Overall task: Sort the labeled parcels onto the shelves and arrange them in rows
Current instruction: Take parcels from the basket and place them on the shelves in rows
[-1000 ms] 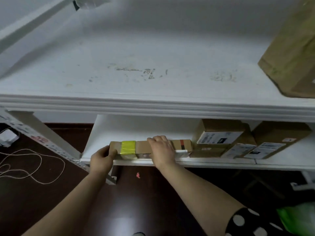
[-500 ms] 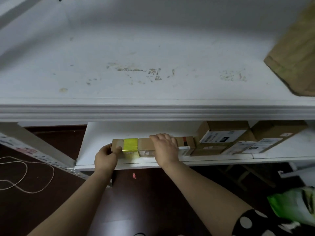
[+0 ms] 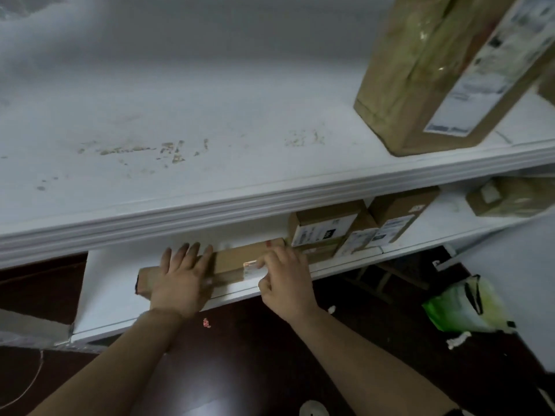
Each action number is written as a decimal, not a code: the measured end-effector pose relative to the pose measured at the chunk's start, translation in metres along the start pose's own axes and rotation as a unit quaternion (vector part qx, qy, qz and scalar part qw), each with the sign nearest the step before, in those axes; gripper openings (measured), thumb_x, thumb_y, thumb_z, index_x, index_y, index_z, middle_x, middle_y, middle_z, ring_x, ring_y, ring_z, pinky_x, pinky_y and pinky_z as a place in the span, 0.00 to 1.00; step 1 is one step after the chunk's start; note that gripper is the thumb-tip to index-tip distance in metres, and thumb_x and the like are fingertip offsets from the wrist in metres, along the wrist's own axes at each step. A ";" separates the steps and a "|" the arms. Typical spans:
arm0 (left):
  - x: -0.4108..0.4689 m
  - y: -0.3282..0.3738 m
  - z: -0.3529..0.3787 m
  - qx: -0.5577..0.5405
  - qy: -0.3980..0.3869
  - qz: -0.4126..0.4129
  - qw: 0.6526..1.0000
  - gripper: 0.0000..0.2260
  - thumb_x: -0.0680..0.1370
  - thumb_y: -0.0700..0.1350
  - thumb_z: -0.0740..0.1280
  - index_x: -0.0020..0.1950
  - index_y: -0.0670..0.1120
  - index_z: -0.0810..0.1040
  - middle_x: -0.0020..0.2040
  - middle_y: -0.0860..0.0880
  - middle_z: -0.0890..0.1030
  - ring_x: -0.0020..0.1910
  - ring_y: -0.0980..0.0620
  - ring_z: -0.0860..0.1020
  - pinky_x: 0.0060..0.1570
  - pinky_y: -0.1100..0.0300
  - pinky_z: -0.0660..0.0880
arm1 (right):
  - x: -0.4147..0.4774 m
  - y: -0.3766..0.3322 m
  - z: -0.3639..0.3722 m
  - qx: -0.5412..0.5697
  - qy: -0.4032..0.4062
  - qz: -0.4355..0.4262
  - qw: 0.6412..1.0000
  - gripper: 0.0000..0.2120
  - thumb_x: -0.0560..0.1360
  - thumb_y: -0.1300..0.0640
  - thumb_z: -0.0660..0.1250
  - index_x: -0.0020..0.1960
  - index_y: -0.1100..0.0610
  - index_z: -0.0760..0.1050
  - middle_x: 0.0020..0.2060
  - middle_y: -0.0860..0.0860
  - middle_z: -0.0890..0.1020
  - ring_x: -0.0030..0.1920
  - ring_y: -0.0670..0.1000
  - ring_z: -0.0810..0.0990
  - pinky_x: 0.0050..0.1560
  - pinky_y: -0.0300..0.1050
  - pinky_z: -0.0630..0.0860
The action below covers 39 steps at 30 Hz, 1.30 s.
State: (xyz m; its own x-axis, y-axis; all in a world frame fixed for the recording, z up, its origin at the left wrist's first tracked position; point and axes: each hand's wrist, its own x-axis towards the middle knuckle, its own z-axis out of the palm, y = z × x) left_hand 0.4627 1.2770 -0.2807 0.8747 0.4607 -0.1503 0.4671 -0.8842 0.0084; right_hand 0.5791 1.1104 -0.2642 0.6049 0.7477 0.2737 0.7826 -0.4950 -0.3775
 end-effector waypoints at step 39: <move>0.054 0.073 0.007 -0.021 -0.071 -0.046 0.996 0.27 0.80 0.42 0.60 0.78 0.48 0.55 0.70 0.45 0.69 0.68 0.41 0.67 0.67 0.47 0.64 | -0.013 0.148 -0.027 0.481 -0.026 0.493 0.725 0.73 0.41 0.44 0.83 0.71 0.32 0.37 0.75 0.48 0.56 0.74 0.57 0.59 0.66 0.68 0.65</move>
State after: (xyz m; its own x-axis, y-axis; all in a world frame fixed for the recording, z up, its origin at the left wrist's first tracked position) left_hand 0.5427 1.2370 -0.2947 0.8026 0.5213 -0.2900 0.5519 -0.8334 0.0293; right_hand 0.6911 1.0149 -0.2999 0.7745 0.2691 -0.5725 -0.5050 -0.2820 -0.8158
